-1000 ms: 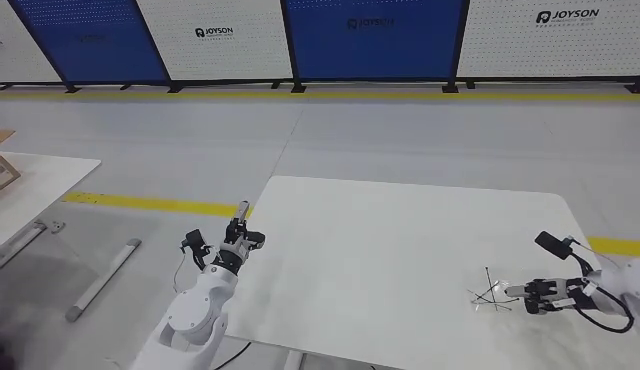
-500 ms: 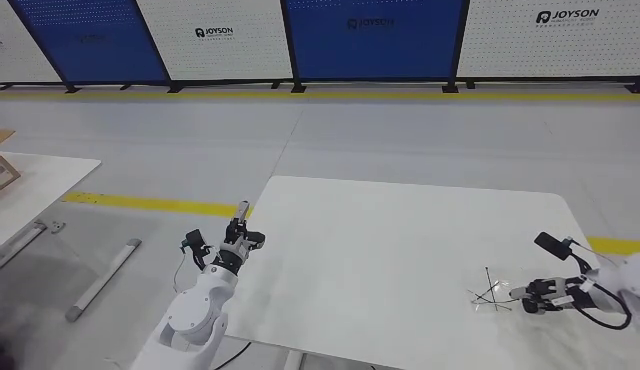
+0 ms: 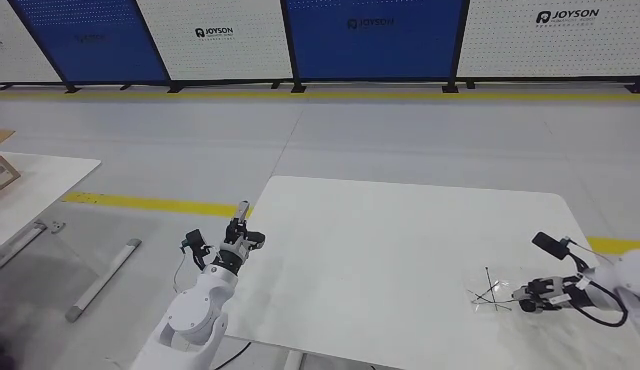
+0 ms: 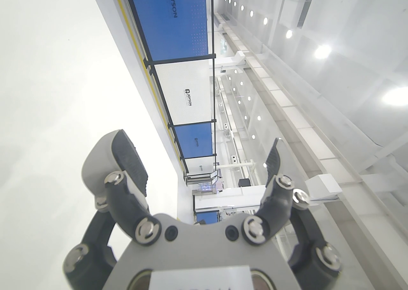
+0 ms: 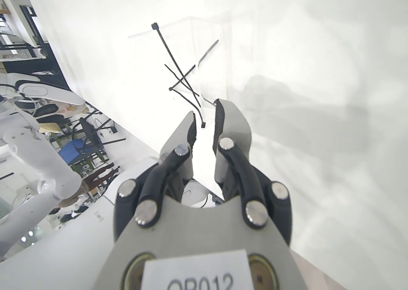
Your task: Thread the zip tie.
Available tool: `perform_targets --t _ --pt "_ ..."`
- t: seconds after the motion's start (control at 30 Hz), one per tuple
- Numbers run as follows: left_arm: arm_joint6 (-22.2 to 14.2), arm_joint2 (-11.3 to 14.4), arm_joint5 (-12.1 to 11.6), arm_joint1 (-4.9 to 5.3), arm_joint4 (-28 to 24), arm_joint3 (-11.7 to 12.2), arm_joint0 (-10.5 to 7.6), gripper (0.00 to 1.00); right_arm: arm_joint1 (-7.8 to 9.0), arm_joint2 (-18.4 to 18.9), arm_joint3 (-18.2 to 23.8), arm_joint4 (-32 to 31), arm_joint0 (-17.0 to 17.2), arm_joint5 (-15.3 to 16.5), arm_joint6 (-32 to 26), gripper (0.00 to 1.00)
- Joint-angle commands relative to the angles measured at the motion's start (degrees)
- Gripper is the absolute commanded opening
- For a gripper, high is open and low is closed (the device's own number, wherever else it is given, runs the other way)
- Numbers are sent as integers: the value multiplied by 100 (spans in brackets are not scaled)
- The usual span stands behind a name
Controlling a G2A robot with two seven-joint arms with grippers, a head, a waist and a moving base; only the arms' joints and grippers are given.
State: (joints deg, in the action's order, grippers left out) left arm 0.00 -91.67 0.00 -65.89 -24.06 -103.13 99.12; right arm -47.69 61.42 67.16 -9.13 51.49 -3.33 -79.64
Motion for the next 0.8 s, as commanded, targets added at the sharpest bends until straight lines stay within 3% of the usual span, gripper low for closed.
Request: perform_targets --t 0.0,0.3,0.33,0.77 --pt "0 0 0 0 0 0 0 100 1 -21 -8 5 -17 1 0 13" --pt "0 0 0 0 0 0 0 100 15 -57 -33 53 -60 7 0 7" --pt "0 0 0 0 0 0 0 100 17 -54 -31 57 -57 13 0 0" --pt "0 0 0 0 0 0 0 100 115 204 140 157 72 96 76 0"
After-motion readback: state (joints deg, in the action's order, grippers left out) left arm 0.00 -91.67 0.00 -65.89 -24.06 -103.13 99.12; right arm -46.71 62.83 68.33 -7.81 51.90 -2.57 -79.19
